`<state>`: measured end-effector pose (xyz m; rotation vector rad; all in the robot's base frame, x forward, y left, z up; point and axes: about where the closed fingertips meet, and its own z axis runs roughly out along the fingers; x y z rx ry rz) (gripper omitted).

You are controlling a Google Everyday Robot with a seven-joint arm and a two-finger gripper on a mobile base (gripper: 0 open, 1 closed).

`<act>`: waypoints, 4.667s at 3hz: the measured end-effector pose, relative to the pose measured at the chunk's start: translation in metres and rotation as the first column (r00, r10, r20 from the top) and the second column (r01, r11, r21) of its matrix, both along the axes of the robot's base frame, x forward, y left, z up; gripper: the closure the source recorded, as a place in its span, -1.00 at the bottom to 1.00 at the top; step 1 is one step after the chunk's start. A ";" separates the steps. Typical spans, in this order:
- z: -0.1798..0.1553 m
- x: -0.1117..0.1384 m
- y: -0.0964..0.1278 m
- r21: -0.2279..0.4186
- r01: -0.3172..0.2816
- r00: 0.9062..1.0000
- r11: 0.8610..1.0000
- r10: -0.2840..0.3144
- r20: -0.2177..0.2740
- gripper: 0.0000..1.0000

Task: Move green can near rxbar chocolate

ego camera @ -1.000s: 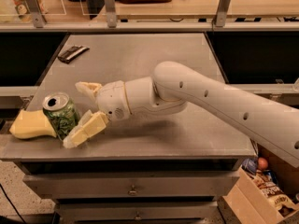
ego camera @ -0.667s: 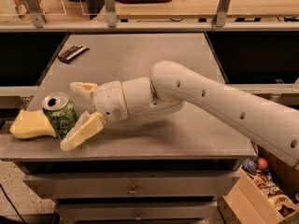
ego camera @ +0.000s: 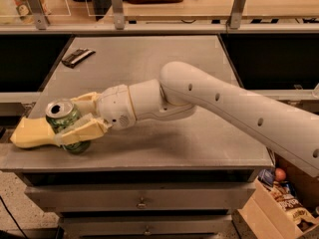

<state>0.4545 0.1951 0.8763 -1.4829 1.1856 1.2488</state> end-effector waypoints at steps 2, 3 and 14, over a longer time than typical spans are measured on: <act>0.008 -0.004 -0.013 -0.057 0.067 0.998 0.996 -0.067 0.011 0.72; 0.009 -0.005 -0.011 -0.057 0.063 0.998 0.996 -0.062 0.012 1.00; 0.048 0.272 -0.046 0.063 0.418 0.892 0.906 -0.422 0.164 1.00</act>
Offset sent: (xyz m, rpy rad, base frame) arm -0.0012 -0.0282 0.0108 -0.1055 -0.0092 -0.1299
